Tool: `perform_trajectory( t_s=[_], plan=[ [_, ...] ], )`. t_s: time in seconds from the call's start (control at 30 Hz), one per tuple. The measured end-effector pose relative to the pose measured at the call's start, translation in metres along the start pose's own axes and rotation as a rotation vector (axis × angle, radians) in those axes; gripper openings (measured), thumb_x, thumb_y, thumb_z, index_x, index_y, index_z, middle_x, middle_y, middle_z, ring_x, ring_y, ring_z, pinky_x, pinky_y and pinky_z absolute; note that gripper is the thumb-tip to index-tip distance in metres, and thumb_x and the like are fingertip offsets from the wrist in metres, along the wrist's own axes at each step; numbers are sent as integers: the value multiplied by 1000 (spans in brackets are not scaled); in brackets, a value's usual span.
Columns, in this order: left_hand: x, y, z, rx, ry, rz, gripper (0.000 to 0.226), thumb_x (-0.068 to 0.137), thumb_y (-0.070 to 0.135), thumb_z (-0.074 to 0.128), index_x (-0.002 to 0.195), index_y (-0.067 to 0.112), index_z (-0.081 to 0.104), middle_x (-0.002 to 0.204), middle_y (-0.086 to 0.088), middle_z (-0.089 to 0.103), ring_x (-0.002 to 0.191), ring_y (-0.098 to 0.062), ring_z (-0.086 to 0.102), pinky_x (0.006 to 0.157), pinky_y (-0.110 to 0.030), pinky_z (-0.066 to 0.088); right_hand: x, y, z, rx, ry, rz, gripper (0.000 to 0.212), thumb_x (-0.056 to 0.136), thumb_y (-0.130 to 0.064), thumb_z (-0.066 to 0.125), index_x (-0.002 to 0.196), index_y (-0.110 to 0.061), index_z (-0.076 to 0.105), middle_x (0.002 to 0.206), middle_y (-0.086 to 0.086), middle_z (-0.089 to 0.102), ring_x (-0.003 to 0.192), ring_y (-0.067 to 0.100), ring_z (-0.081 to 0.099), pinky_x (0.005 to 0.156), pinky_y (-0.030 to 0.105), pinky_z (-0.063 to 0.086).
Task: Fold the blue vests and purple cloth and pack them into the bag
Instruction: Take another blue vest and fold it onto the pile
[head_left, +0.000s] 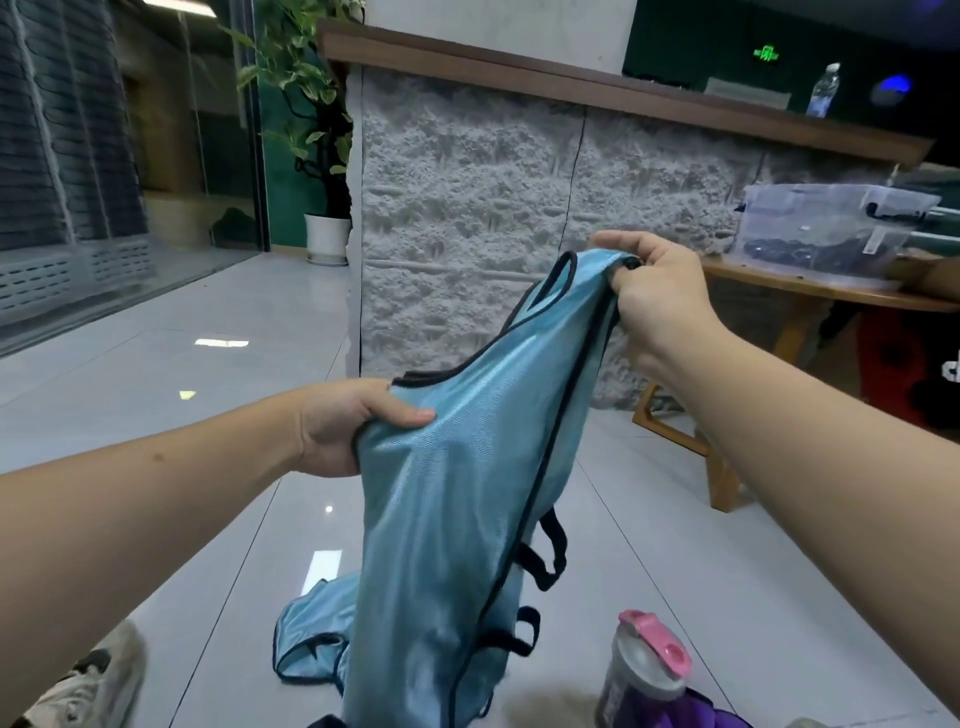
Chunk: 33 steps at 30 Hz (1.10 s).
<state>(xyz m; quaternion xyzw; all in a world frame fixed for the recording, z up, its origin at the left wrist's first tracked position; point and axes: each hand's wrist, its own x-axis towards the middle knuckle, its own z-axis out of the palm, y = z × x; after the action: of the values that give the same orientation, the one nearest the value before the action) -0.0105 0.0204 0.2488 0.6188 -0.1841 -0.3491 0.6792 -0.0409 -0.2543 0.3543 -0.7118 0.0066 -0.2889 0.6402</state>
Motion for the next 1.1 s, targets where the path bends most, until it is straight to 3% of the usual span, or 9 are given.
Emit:
perform_trajectory(
  t_s=[0.13, 0.27, 0.33, 0.4, 0.63, 0.7, 0.83, 0.97, 1.1],
  plan=[
    [-1, 6, 4, 108, 1, 37, 59, 60, 18, 95, 115, 6, 77, 120, -16, 74, 100, -26, 75, 89, -35, 61, 1, -1, -2, 28, 1, 2, 38, 103, 8, 47, 101, -20, 74, 107, 11, 75, 84, 19, 70, 69, 29, 62],
    [6, 5, 9, 453, 326, 292, 66, 60, 24, 97, 120, 29, 70, 128, -12, 70, 114, -25, 70, 95, -38, 56, -2, -2, -2, 59, -22, 18, 40, 103, 10, 44, 105, -16, 73, 105, 11, 75, 71, 12, 68, 50, 19, 50],
    [6, 8, 16, 789, 426, 450, 74, 71, 24, 94, 127, 53, 56, 128, 6, 66, 118, -17, 66, 102, -40, 51, -3, -1, -2, 45, -27, 14, 41, 102, 13, 41, 110, -13, 73, 103, 11, 74, 64, 8, 65, 45, 17, 46],
    [6, 10, 23, 967, 383, 508, 69, 79, 21, 89, 122, 61, 52, 111, 21, 63, 101, -2, 63, 97, -33, 51, -4, 0, -2, 42, -28, 19, 42, 102, 13, 41, 109, -14, 72, 104, 12, 74, 68, 12, 67, 47, 19, 48],
    [16, 2, 20, 1231, 342, 433, 16, 85, 34, 84, 80, 37, 69, 76, 12, 68, 72, -10, 64, 75, -35, 55, -4, 6, -4, 57, -18, 22, 44, 100, 16, 43, 104, -16, 73, 102, 14, 75, 79, 22, 73, 67, 34, 65],
    [14, 3, 21, 1319, 298, 280, 26, 84, 34, 84, 71, 22, 66, 63, 2, 67, 58, -11, 66, 64, -32, 55, -1, 7, -5, 54, -8, 13, 44, 100, 15, 44, 102, -17, 74, 103, 15, 76, 80, 23, 72, 70, 37, 64],
    [8, 0, 14, 1341, 283, 129, 34, 85, 34, 84, 69, 13, 62, 61, -2, 72, 57, -13, 71, 60, -28, 56, 1, 9, -8, 57, 11, 11, 48, 100, 14, 41, 99, -20, 75, 104, 14, 75, 79, 23, 71, 66, 37, 63],
    [8, -1, 10, 1369, 403, 371, 31, 84, 33, 84, 73, 24, 57, 73, 4, 61, 70, -7, 58, 64, -27, 47, 0, 10, -7, 74, 2, 21, 44, 99, 15, 45, 98, -18, 74, 101, 16, 76, 76, 25, 72, 67, 41, 64],
    [15, -7, 21, 1137, 432, 458, 43, 85, 18, 84, 96, 35, 46, 86, 9, 59, 64, -6, 55, 69, -31, 53, -4, 4, -3, 133, -30, 24, 35, 99, 14, 52, 103, -13, 73, 96, 15, 77, 68, 20, 73, 57, 30, 59]
  ],
)
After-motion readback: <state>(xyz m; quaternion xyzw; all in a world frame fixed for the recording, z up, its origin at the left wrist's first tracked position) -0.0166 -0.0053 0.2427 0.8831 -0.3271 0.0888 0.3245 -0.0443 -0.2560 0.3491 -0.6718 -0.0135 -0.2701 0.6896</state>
